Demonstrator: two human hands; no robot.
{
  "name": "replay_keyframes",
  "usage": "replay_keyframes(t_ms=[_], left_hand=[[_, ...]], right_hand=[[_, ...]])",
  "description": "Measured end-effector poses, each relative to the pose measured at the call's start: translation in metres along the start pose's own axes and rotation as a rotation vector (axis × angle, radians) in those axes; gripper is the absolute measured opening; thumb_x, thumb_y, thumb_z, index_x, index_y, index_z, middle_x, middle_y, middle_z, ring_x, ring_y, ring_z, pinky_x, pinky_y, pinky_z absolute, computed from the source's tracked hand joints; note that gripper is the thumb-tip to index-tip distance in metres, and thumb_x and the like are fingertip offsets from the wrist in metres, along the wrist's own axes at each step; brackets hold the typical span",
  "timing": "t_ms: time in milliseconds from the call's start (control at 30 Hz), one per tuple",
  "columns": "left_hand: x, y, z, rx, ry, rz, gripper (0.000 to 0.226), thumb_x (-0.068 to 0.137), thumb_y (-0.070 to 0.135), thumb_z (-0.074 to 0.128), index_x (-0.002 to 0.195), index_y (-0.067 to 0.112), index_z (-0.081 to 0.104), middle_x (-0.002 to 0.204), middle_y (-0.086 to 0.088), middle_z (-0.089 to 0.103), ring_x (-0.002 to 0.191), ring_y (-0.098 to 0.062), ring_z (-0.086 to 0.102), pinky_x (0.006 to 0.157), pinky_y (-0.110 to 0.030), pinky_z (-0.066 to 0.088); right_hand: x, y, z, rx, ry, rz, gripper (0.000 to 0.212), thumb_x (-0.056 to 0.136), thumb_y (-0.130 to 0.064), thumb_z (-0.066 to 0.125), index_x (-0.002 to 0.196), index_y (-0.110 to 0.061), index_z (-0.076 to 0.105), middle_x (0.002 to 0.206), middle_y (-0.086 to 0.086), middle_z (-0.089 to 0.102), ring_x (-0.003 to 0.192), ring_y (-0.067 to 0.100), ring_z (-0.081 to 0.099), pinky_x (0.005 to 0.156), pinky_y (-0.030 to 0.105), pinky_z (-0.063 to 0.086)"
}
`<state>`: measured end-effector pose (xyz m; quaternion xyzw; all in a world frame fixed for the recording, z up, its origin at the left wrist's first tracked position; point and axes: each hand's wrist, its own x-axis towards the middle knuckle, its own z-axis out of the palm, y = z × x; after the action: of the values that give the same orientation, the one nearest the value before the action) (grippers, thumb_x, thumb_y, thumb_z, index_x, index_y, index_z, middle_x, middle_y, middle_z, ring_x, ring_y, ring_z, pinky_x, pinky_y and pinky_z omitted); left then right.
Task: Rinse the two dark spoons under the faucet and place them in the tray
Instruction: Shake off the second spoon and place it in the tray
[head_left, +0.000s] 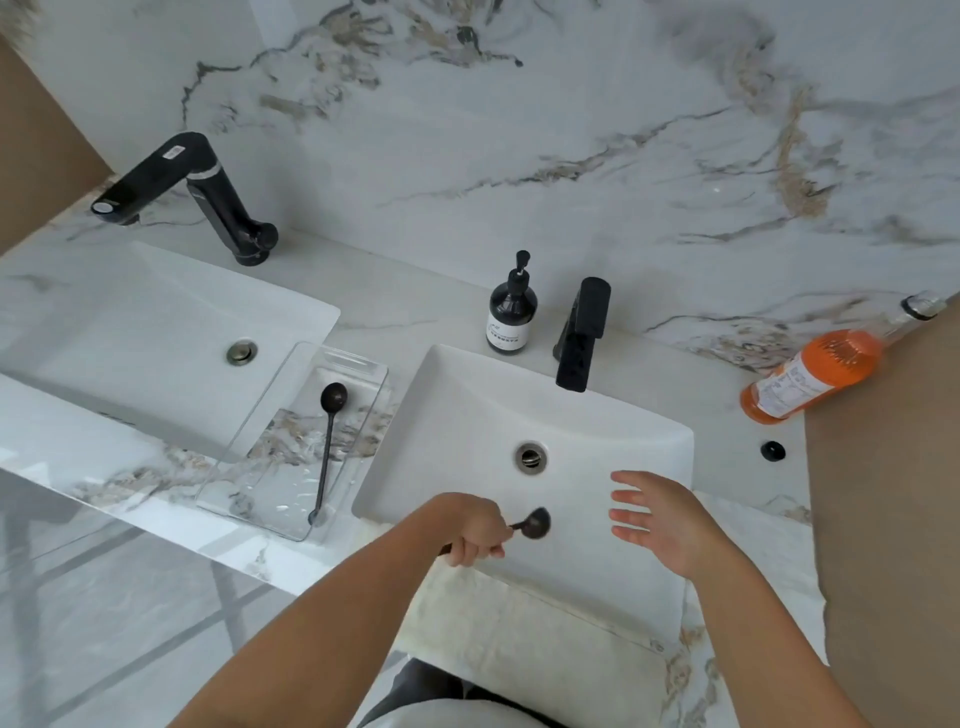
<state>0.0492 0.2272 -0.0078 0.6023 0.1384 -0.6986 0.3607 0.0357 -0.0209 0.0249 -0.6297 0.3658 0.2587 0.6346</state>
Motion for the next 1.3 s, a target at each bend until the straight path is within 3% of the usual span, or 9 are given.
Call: replay_keyframes(t_ms=[67,167,367,567,733,867,1100,1200,1300], left_hand=[[-0.001,-0.006,0.003,-0.033,0.127,-0.014,0.049,0.1,0.051,0.027,0.071,0.017,0.046,0.047,0.007,0.027,0.032,-0.007,0.018,0.034,-0.016,0.013],[-0.012,-0.018,-0.007,-0.224,0.27,0.194,0.053,0.098,0.059,0.026,0.074,0.017,0.049,0.052,0.006,0.027,0.036,-0.008,0.02,0.037,-0.016,0.015],[-0.078,-0.077,-0.07,-0.648,0.753,0.653,0.032,0.099,0.015,0.038,0.073,0.015,0.055,0.052,0.003,0.04,0.044,-0.013,0.03,0.044,-0.023,0.027],[-0.082,-0.15,-0.141,-0.649,1.076,0.417,0.033,0.103,0.02,0.034,0.081,0.007,0.054,0.058,-0.005,0.04,0.044,-0.017,0.032,0.044,-0.023,0.029],[-0.044,-0.165,-0.161,-0.533,1.072,0.223,0.031,0.099,0.013,0.034,0.085,0.002,0.059,0.063,-0.011,0.046,0.046,-0.021,0.04,0.044,-0.023,0.034],[-0.032,-0.153,-0.167,-0.375,1.12,0.222,0.025,0.098,0.014,0.041,0.103,0.002,0.062,0.082,-0.016,0.059,0.069,-0.029,0.055,0.057,-0.031,0.046],[-0.032,-0.138,-0.18,-0.157,1.158,0.237,0.028,0.098,0.029,0.049,0.108,0.006,0.063,0.096,-0.017,0.071,0.086,-0.033,0.066,0.07,-0.033,0.048],[-0.034,-0.138,-0.182,-0.082,1.185,0.213,0.027,0.095,0.026,0.051,0.108,0.006,0.063,0.095,-0.016,0.072,0.084,-0.031,0.066,0.073,-0.035,0.051],[-0.036,-0.142,-0.182,0.021,1.244,0.163,0.028,0.095,0.025,0.049,0.111,0.006,0.059,0.107,-0.018,0.067,0.099,-0.036,0.063,0.082,-0.04,0.052]], right_hand=[[0.0,0.0,0.001,-0.024,-0.01,-0.011,0.032,0.09,-0.023,0.064,0.117,-0.007,0.064,0.116,0.017,0.061,0.096,0.035,0.062,0.091,0.047,0.052],[0.004,-0.001,0.002,-0.038,-0.028,-0.034,0.028,0.09,-0.023,0.065,0.113,-0.006,0.066,0.113,0.017,0.063,0.096,0.036,0.063,0.092,0.049,0.051],[0.011,0.006,0.015,-0.074,-0.046,-0.016,0.023,0.089,-0.021,0.065,0.107,-0.007,0.069,0.109,0.017,0.065,0.093,0.035,0.065,0.09,0.048,0.052],[0.012,0.016,0.034,-0.093,-0.08,0.014,0.024,0.087,-0.022,0.068,0.105,-0.007,0.07,0.108,0.017,0.066,0.092,0.036,0.067,0.086,0.045,0.055],[0.01,0.021,0.029,-0.094,-0.059,0.027,0.023,0.09,-0.021,0.064,0.107,-0.006,0.069,0.111,0.019,0.065,0.096,0.039,0.065,0.087,0.047,0.052],[0.007,0.026,0.02,-0.09,-0.017,0.045,0.023,0.093,-0.021,0.061,0.108,-0.005,0.068,0.111,0.019,0.065,0.095,0.039,0.064,0.087,0.047,0.05],[0.006,0.043,0.022,-0.138,0.075,0.097,0.023,0.094,-0.02,0.059,0.109,-0.004,0.066,0.109,0.02,0.065,0.096,0.04,0.064,0.09,0.049,0.05],[0.006,0.058,0.033,-0.247,0.118,0.125,0.021,0.092,-0.018,0.061,0.106,-0.004,0.065,0.103,0.017,0.067,0.084,0.034,0.064,0.079,0.043,0.053],[0.007,0.074,0.044,-0.295,0.095,0.167,0.02,0.09,-0.018,0.063,0.104,-0.004,0.066,0.099,0.016,0.067,0.079,0.033,0.063,0.07,0.037,0.051]])
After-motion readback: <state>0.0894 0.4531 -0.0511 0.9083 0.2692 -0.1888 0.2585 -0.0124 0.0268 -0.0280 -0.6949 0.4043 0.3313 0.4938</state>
